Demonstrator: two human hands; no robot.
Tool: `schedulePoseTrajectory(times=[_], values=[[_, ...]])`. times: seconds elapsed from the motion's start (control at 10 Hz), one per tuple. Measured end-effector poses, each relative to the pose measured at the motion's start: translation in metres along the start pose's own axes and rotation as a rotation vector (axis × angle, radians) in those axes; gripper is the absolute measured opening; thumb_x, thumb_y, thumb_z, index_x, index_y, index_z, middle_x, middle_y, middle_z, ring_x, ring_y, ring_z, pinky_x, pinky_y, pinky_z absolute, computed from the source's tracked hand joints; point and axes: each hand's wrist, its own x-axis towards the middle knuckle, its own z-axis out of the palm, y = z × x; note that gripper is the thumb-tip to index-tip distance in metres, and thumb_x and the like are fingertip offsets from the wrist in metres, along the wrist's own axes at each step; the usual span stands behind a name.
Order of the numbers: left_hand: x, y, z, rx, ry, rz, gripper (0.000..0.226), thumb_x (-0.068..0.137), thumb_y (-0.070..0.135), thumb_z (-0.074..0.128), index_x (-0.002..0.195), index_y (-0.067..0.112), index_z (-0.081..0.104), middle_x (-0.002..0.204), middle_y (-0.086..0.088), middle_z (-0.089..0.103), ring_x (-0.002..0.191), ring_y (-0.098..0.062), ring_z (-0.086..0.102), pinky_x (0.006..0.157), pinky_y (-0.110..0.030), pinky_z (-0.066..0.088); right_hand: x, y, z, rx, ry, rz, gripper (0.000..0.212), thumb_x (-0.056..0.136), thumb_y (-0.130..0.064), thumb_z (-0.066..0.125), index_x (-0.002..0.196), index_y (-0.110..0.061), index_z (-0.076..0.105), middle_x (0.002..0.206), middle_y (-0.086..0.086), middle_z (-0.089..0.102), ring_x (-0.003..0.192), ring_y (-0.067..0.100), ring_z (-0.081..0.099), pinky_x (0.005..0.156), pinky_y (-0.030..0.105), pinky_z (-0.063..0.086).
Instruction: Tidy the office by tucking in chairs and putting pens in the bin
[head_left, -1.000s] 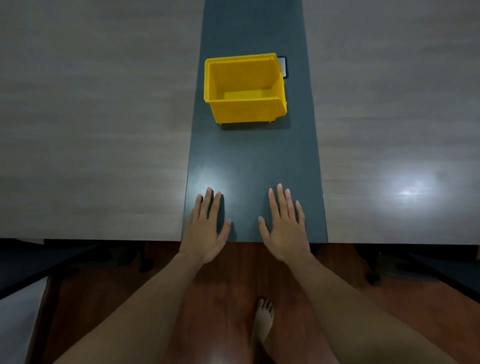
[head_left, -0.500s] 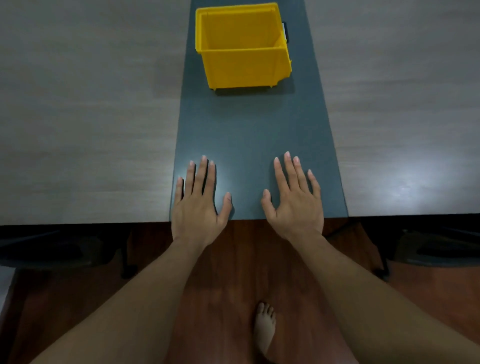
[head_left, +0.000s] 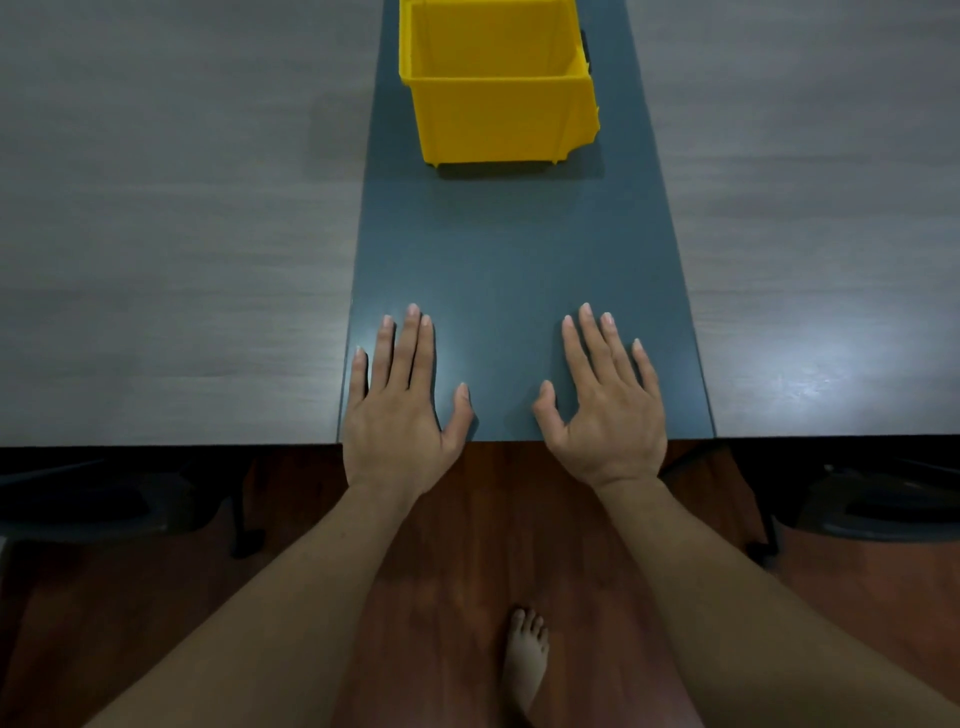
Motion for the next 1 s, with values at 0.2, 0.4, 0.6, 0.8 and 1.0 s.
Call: schedulePoseTrajectory(times=[0.2, 0.4, 0.6, 0.8, 1.0], values=[[0.003, 0.0, 0.005, 0.015, 0.015, 0.004, 0.085, 0.103, 0.06, 0.032, 0.175, 0.02, 0.01, 0.184, 0.005, 0.001, 0.171, -0.021, 0.006, 0.136, -0.051, 0.02, 0.003, 0.002, 0.005, 0.003, 0.038, -0.013, 0.079, 0.099, -0.055, 0.043, 0.17, -0.024, 0.027, 0.179, -0.004, 0.018, 0.166, 0.015, 0.016, 0.131, 0.049, 0.025], [0.009, 0.0, 0.005, 0.015, 0.013, 0.01, 0.086, 0.102, 0.059, 0.034, 0.175, 0.02, 0.011, 0.184, 0.005, 0.002, 0.171, -0.022, 0.006, 0.136, -0.052, 0.02, 0.009, 0.003, 0.006, -0.014, 0.042, -0.021, 0.08, 0.098, -0.055, 0.043, 0.17, -0.023, 0.027, 0.179, -0.004, 0.019, 0.166, 0.015, 0.017, 0.13, 0.049, 0.026], [0.019, -0.003, 0.011, 0.021, 0.026, 0.02, 0.087, 0.102, 0.06, 0.035, 0.175, 0.019, 0.012, 0.184, 0.004, 0.003, 0.171, -0.023, 0.008, 0.135, -0.053, 0.021, 0.018, 0.003, 0.012, -0.019, 0.057, -0.023, 0.078, 0.099, -0.056, 0.041, 0.169, -0.023, 0.029, 0.179, -0.003, 0.021, 0.166, 0.016, 0.02, 0.13, 0.049, 0.027], [0.034, -0.006, 0.016, 0.011, 0.043, 0.022, 0.086, 0.101, 0.06, 0.036, 0.174, 0.019, 0.015, 0.184, 0.004, 0.004, 0.171, -0.023, 0.01, 0.136, -0.052, 0.02, 0.031, 0.001, 0.016, -0.012, 0.059, -0.013, 0.077, 0.099, -0.055, 0.042, 0.169, -0.023, 0.03, 0.178, -0.004, 0.022, 0.166, 0.016, 0.02, 0.131, 0.048, 0.026], [0.041, -0.006, 0.021, -0.008, 0.068, 0.017, 0.087, 0.1, 0.06, 0.038, 0.174, 0.02, 0.017, 0.184, 0.005, 0.006, 0.171, -0.022, 0.011, 0.136, -0.052, 0.019, 0.038, 0.002, 0.018, -0.014, 0.061, -0.017, 0.077, 0.099, -0.054, 0.041, 0.169, -0.023, 0.03, 0.178, -0.004, 0.022, 0.166, 0.016, 0.02, 0.131, 0.049, 0.026]])
